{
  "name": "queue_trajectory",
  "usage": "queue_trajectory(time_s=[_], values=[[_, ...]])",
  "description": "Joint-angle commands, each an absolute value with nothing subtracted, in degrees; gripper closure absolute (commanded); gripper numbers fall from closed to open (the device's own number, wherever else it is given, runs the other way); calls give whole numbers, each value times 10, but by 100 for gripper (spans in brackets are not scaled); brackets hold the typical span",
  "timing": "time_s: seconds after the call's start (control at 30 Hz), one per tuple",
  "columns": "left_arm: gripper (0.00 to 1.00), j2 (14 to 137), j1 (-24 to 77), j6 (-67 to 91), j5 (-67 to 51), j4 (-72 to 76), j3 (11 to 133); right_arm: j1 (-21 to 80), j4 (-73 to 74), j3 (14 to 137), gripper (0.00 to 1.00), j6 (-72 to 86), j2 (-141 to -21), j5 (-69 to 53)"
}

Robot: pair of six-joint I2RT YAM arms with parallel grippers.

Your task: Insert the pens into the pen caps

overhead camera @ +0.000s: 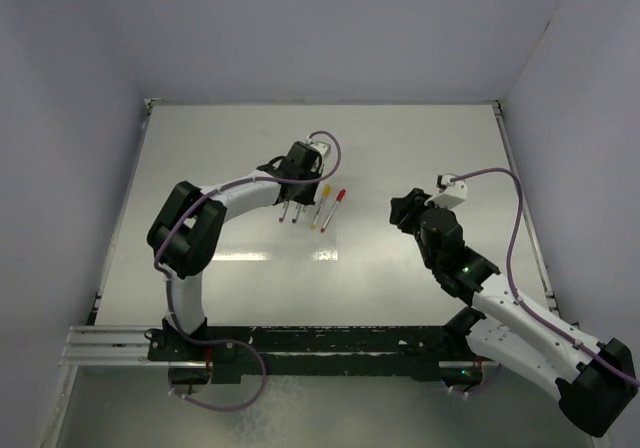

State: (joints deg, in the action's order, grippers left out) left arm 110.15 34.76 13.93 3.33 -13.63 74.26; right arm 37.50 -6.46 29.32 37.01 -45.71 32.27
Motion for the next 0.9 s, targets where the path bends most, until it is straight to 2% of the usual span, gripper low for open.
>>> queue_trajectory(time_s=[0.0,0.57,0.7,0.87], values=[[100,1110,345,145,42,-160,763,375,-67,291,49,383,-456,337],[99,1123,345,177,14,-196,762,375,-75,284,49,395,-473,327],[93,1125,345,184,3,-197,760,376,-75,284,49,397,-476,324],[90,1128,345,185,2,-196,761,375,-76,281,49,399,-479,323]])
